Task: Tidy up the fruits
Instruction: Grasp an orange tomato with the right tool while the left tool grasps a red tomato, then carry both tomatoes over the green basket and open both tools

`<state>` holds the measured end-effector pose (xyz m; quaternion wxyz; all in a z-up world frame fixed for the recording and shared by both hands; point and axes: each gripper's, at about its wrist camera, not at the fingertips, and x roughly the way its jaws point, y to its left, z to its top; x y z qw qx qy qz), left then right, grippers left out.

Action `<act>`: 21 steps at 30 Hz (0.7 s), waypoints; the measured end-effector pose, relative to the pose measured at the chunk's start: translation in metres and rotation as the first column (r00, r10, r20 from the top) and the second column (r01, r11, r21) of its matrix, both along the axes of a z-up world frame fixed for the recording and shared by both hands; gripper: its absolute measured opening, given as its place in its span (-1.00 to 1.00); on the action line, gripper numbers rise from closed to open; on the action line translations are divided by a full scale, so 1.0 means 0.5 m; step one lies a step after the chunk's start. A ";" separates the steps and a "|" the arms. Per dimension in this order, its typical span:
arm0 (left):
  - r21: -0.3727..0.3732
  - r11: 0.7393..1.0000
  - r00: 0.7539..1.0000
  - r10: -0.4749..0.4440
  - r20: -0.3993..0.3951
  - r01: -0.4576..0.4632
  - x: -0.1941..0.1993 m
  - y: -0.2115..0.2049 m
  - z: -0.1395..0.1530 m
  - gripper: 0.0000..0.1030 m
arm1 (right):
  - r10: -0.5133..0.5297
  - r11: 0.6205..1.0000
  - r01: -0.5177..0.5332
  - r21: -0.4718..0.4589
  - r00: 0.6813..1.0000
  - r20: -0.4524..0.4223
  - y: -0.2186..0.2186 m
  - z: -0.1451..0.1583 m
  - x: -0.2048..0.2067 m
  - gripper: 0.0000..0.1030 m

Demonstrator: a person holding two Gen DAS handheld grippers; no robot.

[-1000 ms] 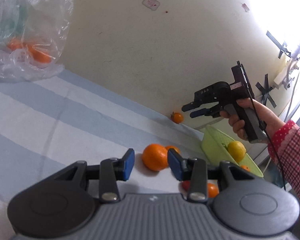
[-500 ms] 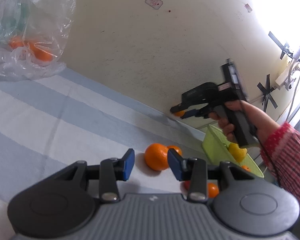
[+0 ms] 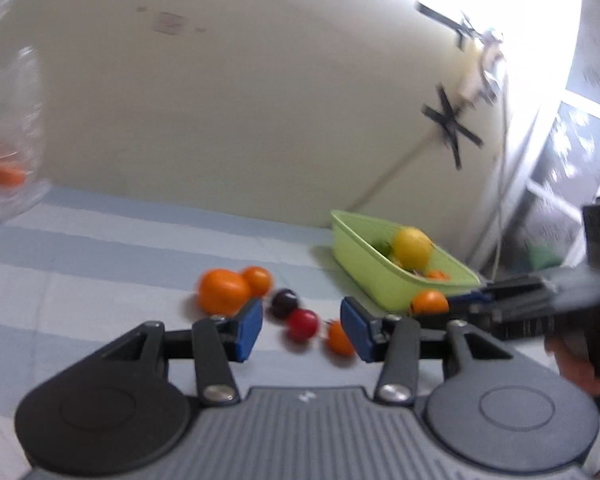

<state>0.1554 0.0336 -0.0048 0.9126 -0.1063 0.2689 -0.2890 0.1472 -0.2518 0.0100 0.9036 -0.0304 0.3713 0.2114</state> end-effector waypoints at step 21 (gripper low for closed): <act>-0.068 0.982 0.963 0.156 -0.218 -0.175 0.075 -0.058 -0.053 -0.54 | 0.018 0.999 -0.023 0.038 0.994 0.111 0.034 -0.059 -0.041 -0.28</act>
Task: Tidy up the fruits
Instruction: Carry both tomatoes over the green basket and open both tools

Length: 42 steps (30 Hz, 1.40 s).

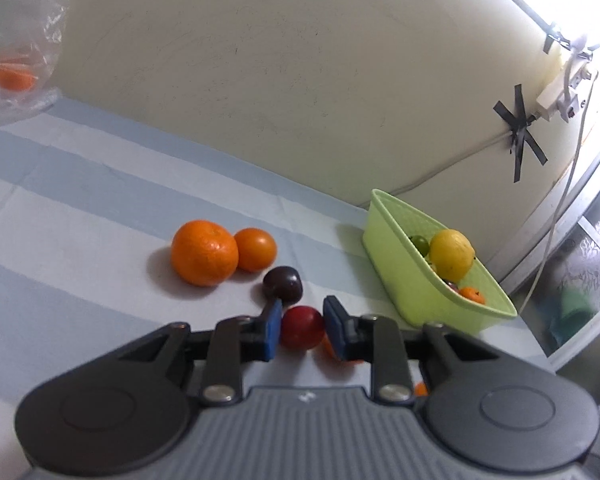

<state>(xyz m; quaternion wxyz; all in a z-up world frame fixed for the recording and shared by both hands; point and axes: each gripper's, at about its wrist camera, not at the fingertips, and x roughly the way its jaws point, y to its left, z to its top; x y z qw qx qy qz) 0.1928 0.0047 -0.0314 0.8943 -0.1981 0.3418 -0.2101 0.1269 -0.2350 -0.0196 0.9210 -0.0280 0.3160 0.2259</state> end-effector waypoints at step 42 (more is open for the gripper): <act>-0.093 0.980 0.982 -0.167 0.085 0.174 0.124 -0.132 0.156 -0.45 | -0.259 0.958 0.231 0.172 0.952 0.163 -0.155 0.069 0.075 -0.11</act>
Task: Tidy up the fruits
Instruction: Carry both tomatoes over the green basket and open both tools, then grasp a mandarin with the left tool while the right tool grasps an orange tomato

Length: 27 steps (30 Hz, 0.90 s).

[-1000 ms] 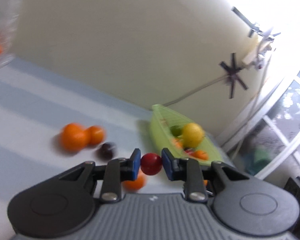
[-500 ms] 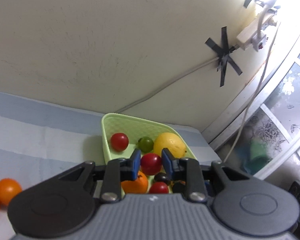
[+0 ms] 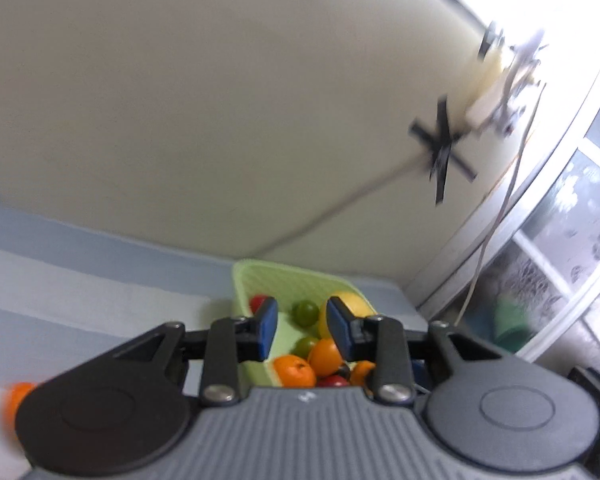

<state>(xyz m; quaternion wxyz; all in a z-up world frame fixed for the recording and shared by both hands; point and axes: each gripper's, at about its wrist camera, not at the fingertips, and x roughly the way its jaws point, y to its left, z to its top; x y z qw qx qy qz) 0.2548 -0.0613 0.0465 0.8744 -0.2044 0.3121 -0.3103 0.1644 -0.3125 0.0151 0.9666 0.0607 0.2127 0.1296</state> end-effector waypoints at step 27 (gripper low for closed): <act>0.246 0.961 0.992 0.126 0.019 -0.127 -0.072 0.183 -0.127 -0.07 | 0.270 0.956 -0.287 -0.053 0.940 -0.208 0.232 -0.080 0.005 -0.11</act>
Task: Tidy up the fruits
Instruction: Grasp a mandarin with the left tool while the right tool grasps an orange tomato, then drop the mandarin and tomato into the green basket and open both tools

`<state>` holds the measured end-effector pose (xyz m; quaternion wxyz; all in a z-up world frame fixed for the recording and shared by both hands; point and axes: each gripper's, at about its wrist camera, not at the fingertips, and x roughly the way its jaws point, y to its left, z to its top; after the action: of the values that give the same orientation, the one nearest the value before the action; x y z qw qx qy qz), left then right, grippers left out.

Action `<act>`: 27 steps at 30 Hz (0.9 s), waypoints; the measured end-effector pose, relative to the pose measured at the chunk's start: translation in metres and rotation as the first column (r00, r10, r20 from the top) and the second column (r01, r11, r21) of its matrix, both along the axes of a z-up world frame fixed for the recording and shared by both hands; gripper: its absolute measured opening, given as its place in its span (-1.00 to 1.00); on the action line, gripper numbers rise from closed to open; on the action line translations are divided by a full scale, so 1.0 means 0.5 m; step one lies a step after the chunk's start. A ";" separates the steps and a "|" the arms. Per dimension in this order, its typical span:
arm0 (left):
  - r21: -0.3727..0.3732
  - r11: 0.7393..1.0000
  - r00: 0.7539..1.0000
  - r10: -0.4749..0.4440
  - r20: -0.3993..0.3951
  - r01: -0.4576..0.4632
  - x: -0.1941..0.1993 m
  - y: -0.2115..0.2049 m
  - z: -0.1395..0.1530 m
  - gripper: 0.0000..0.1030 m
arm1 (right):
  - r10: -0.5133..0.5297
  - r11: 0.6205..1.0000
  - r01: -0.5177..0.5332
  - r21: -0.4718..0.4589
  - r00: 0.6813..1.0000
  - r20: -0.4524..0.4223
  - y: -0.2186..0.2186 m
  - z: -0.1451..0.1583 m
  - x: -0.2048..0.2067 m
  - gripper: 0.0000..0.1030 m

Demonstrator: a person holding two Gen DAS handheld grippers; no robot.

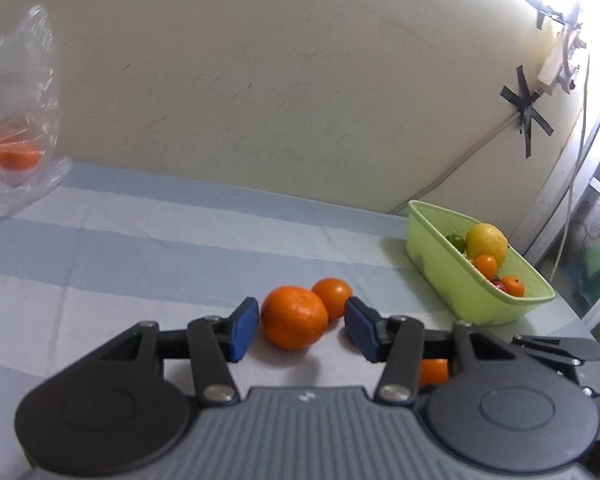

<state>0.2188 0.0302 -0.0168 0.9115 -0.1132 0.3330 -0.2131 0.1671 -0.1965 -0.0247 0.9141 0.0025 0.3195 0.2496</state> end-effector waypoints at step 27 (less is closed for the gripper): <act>-0.110 0.974 0.978 -0.192 0.078 0.200 -0.027 -0.189 0.100 -0.27 | -0.223 0.975 0.218 0.047 0.957 0.186 -0.155 0.073 -0.046 -0.40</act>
<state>0.2054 -0.0644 0.0333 0.8884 -0.1259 0.2989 -0.3249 0.1440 -0.2742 0.0117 0.9624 0.0263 0.2254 0.1494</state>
